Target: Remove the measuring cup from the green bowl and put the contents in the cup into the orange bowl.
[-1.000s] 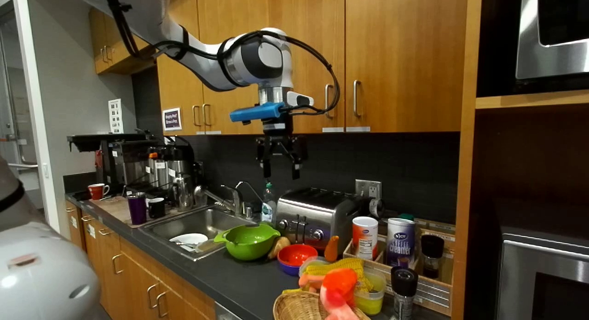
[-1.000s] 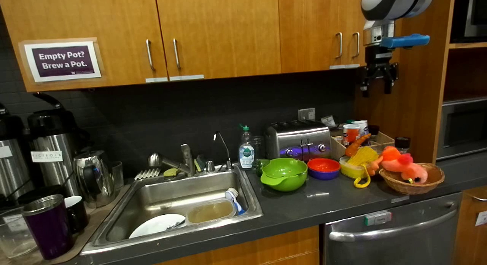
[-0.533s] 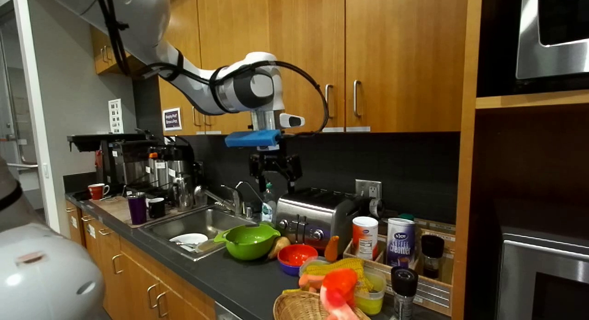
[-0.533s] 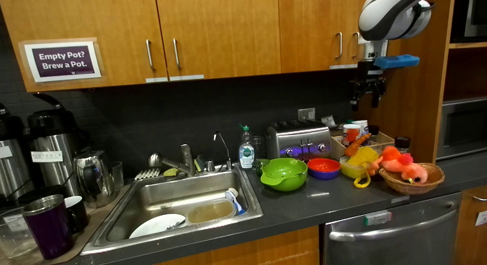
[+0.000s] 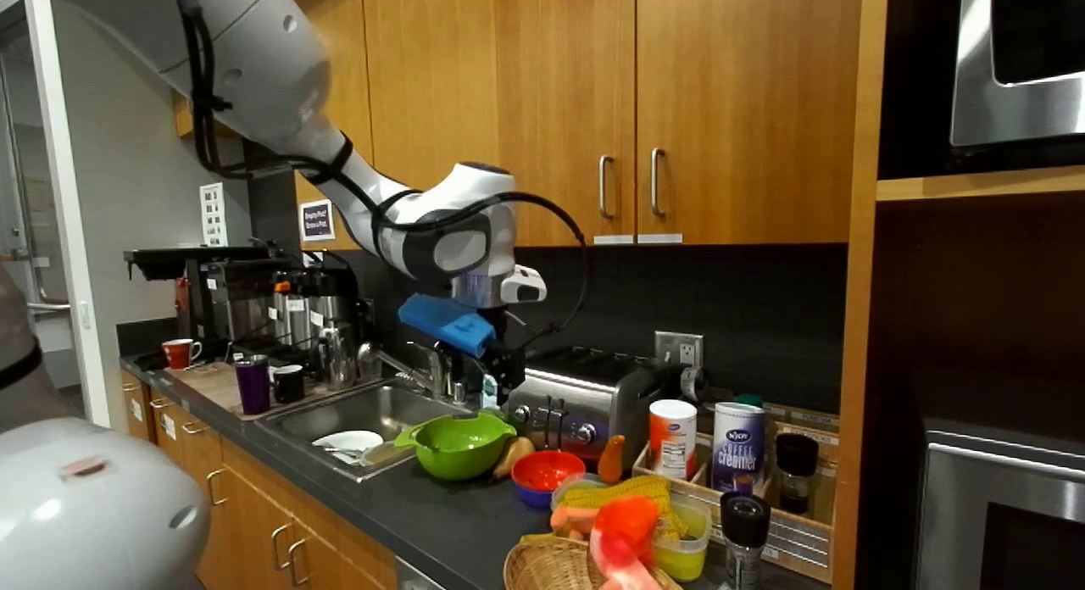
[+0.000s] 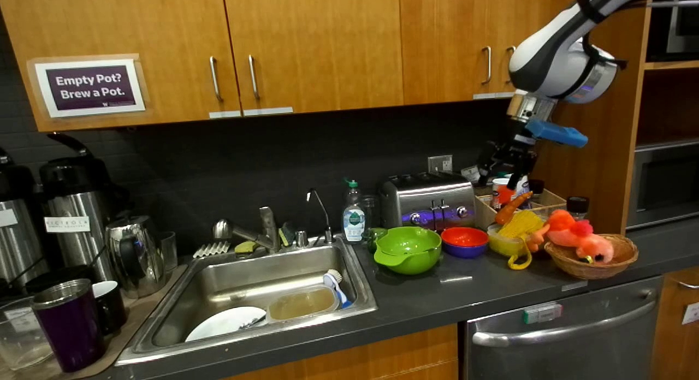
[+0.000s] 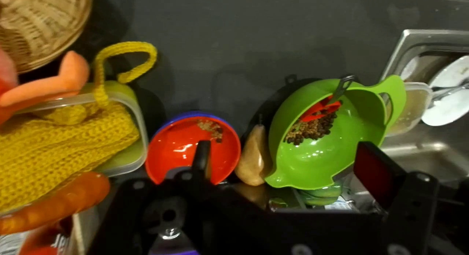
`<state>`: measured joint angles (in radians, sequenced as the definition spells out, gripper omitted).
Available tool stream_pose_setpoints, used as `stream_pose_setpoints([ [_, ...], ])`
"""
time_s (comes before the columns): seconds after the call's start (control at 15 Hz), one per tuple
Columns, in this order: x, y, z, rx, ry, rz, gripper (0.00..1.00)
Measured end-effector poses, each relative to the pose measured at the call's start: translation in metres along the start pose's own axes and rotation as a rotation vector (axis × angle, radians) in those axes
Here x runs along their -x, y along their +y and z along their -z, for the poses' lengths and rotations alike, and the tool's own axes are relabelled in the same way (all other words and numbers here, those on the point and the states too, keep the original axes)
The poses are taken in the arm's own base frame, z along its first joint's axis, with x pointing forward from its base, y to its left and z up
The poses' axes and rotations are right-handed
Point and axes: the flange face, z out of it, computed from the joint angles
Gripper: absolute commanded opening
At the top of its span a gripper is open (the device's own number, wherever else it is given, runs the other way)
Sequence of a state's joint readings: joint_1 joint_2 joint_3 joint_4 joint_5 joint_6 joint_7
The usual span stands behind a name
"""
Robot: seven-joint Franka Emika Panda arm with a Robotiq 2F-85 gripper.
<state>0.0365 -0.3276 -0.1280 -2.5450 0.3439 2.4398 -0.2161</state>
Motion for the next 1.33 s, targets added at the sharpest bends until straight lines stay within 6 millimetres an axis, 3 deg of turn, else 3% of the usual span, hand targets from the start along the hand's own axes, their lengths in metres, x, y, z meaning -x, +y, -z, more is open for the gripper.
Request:
stream_pose_setpoints([
  [0.73,0.015,-0.006,-0.082,-0.471,-0.036,-0.062,1.00],
  [1.33,0.003,-0.002,-0.125,-0.588,-0.190,-0.097,1.00],
])
